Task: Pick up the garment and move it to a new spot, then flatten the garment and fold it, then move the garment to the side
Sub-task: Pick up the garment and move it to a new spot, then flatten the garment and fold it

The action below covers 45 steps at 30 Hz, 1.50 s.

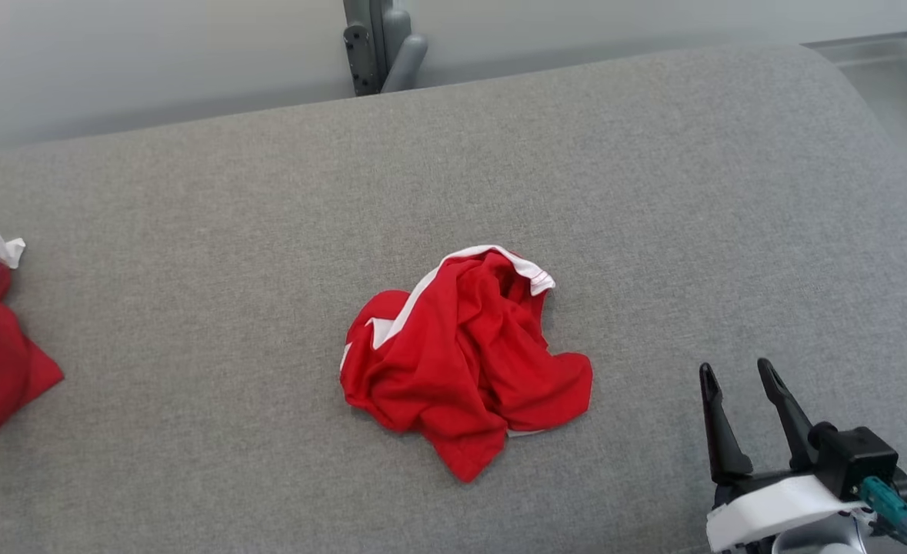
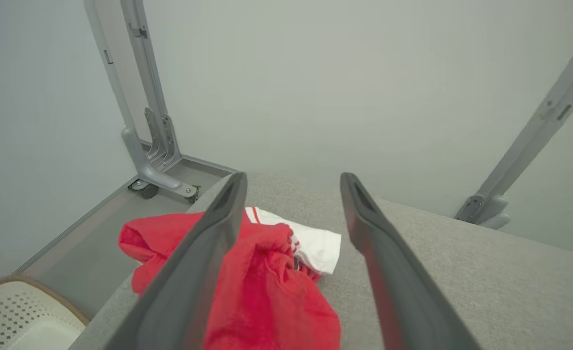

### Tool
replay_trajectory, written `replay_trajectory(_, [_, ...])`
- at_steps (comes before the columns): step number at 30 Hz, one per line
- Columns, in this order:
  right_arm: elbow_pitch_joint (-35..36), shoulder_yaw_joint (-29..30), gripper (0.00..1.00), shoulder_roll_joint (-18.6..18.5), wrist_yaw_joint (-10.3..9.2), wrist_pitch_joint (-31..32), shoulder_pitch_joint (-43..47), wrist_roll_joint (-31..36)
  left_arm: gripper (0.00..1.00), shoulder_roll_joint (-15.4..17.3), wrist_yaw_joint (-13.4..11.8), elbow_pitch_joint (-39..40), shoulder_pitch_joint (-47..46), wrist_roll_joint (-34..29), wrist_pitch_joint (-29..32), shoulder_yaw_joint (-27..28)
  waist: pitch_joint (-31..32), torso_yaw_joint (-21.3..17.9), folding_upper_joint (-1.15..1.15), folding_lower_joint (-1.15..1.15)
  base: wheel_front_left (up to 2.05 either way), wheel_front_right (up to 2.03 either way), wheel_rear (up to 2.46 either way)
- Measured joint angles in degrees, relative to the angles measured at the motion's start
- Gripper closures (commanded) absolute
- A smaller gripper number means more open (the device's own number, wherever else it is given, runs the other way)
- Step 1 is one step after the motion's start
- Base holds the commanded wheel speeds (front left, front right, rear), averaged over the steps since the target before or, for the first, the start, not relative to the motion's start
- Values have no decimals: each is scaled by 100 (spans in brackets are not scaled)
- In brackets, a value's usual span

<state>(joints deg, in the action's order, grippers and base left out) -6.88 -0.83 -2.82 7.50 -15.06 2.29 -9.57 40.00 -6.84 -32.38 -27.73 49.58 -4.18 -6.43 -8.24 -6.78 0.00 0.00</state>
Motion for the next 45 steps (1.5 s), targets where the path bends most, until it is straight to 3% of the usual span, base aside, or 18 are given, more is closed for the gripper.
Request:
replay_trajectory(2, [11,19,0,-1,0,0,161,21,0,-64,-44,557,254,-81,-110,-98,157,47,0,0,0,0,0])
replay_trajectory(10, [177,19,0,1,0,0,342,121,0,-702,-736,2731,1891,-453,-303,-717,660,275,0,0,0,0,0])
replay_trajectory(15, [282,-16,0,1,0,0,392,269,0,-1213,-886,2959,2684,-523,-617,-1059,758,430,0,0,0,0,0])
replay_trajectory(17, [326,2,0,5,0,0,399,307,0,-1454,-787,2871,2849,-502,-805,-1189,777,462,0,0,0,0,0])
replay_trajectory(25, [444,192,0,2,0,0,511,456,0,-1773,-180,2323,3091,-1842,-1070,-2069,909,537,0,0,0,0,0])
replay_trajectory(35, [378,256,0,-7,0,0,684,609,0,-2405,883,2374,3615,-2965,-1094,-1014,1075,526,0,0,0,0,0])
replay_trajectory(45, [289,259,0,-76,0,0,749,678,0,-2987,1240,2245,3684,-3333,-1094,-178,1134,507,0,0,0,0,0])
